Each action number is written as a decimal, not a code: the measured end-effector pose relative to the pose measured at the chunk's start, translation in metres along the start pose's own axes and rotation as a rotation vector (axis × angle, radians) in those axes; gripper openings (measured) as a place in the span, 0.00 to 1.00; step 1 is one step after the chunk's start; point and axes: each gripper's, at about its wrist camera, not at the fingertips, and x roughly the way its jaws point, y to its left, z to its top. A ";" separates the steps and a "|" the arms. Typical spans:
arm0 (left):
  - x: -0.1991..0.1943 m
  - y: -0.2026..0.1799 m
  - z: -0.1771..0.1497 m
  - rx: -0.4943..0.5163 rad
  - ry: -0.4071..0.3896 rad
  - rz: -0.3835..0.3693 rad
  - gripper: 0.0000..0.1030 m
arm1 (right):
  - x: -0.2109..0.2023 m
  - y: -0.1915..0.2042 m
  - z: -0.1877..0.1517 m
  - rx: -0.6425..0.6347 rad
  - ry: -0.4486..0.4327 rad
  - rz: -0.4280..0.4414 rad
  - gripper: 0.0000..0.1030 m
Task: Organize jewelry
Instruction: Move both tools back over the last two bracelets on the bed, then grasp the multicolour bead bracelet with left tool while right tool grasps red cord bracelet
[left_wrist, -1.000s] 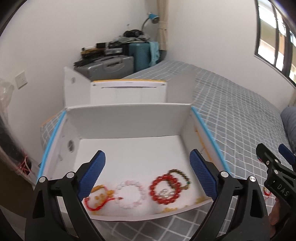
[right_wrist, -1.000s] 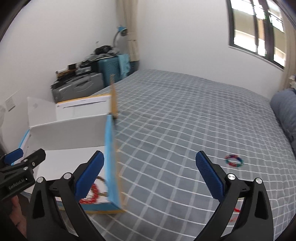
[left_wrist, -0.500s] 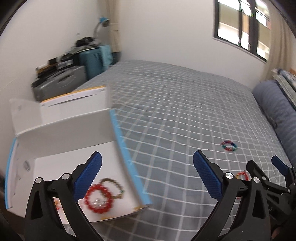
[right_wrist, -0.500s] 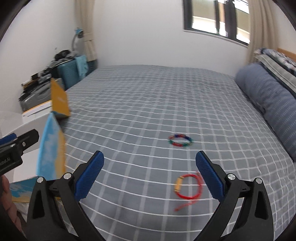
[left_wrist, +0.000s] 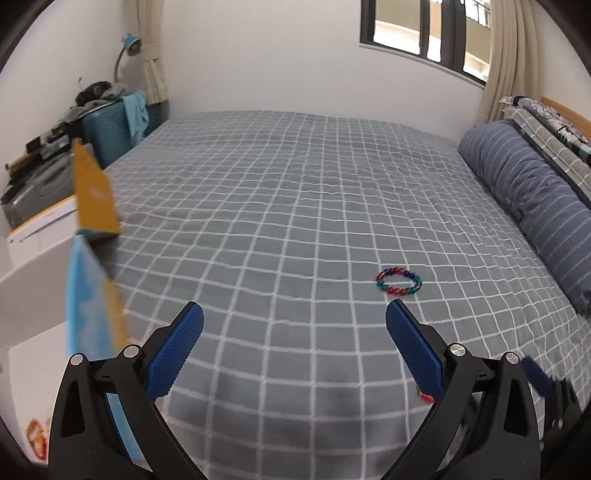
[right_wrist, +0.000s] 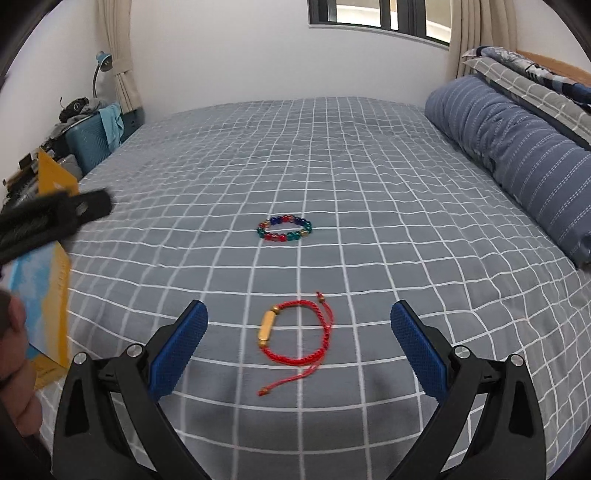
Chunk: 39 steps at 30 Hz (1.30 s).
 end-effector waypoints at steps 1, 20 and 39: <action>0.005 -0.005 0.001 0.011 -0.003 -0.011 0.94 | 0.003 -0.001 -0.002 -0.005 -0.001 -0.009 0.93; 0.151 -0.085 0.024 0.152 0.112 -0.070 0.94 | 0.055 -0.001 -0.022 -0.021 0.049 -0.018 0.92; 0.204 -0.093 0.007 0.129 0.177 -0.130 0.80 | 0.071 -0.003 -0.035 0.000 0.095 -0.033 0.81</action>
